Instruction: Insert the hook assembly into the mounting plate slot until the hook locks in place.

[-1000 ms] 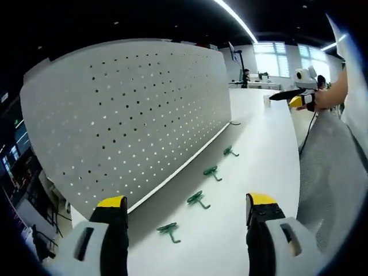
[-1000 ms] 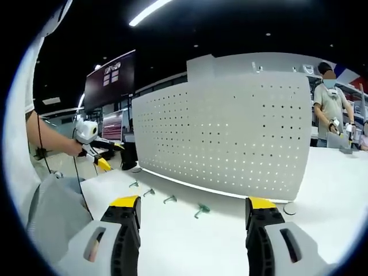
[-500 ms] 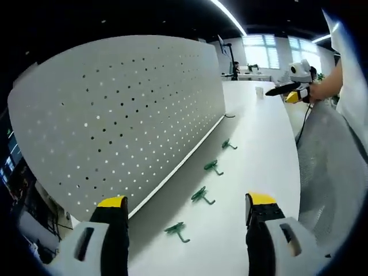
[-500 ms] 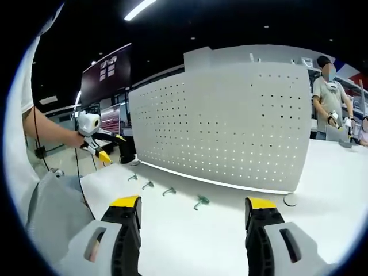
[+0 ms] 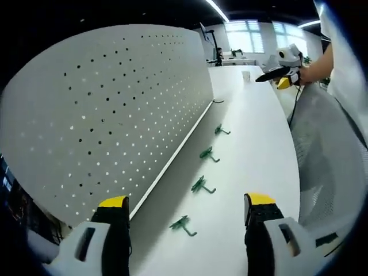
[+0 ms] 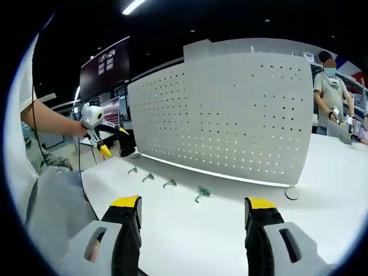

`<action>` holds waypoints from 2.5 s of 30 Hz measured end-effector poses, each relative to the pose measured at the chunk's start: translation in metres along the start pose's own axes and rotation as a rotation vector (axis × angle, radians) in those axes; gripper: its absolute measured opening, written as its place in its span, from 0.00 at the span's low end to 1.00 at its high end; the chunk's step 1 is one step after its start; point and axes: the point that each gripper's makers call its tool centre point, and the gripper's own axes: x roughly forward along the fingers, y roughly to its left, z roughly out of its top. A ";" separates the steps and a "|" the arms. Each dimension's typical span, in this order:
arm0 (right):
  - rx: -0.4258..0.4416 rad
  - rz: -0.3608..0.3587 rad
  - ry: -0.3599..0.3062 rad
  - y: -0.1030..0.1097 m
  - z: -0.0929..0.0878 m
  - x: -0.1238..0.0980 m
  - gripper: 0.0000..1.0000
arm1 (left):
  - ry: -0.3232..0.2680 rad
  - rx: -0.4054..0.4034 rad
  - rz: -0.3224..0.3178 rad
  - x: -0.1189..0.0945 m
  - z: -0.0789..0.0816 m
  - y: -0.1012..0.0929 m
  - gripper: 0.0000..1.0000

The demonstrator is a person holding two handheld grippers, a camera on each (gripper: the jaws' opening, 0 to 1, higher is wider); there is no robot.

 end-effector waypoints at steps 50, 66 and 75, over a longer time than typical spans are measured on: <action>0.022 0.010 0.046 0.000 -0.014 0.001 0.67 | 0.400 0.480 -0.370 0.039 -0.080 -0.004 0.75; 0.021 0.017 0.062 0.002 -0.017 0.002 0.67 | 0.482 0.560 -0.481 0.055 -0.101 -0.008 0.70; 0.026 0.009 0.064 0.000 -0.018 0.002 0.67 | 0.494 0.571 -0.531 0.059 -0.103 -0.010 0.64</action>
